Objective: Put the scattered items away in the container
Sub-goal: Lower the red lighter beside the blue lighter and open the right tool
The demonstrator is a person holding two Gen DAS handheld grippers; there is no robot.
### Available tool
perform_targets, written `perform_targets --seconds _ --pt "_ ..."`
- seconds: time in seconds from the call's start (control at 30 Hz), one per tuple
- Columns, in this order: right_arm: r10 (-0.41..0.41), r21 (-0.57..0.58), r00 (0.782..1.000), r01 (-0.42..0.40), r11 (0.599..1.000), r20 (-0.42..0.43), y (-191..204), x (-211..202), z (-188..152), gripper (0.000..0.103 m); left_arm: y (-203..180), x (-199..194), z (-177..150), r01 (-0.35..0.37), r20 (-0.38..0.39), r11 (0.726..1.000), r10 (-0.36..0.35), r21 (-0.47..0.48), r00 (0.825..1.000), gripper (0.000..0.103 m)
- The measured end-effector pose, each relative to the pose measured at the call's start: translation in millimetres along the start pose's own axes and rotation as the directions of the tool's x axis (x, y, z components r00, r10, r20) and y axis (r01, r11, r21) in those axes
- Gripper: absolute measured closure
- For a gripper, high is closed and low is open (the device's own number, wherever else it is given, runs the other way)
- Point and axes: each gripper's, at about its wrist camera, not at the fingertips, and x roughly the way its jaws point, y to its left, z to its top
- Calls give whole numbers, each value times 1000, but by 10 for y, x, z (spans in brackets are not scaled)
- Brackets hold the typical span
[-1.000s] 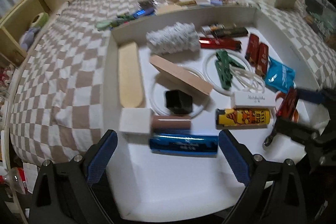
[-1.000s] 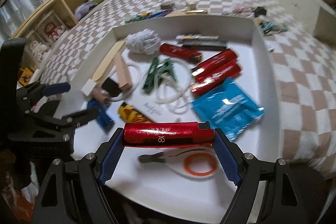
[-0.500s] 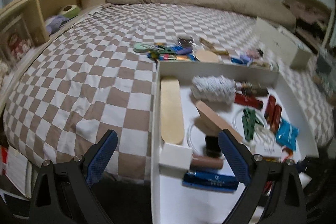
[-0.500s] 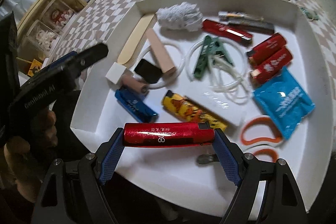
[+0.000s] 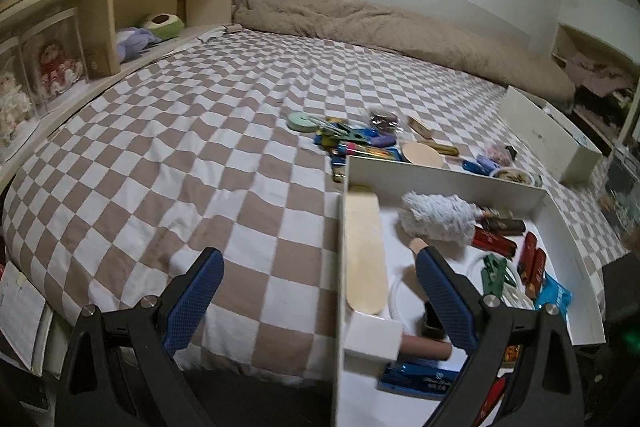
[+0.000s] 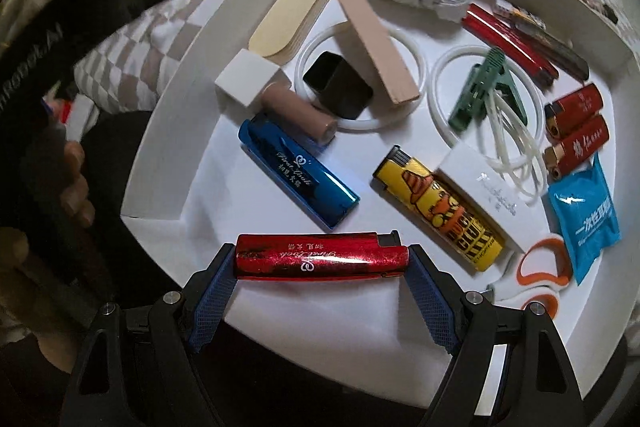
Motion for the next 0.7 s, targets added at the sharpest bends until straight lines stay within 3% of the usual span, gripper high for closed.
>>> perform_targets --seconds 0.27,0.7 --pt "-69 -54 996 66 996 -53 123 57 56 19 165 57 -11 45 -15 997 -46 -66 999 5" --pt "-117 -65 993 118 991 16 255 40 188 19 343 16 -12 48 -20 991 -51 -128 998 5"
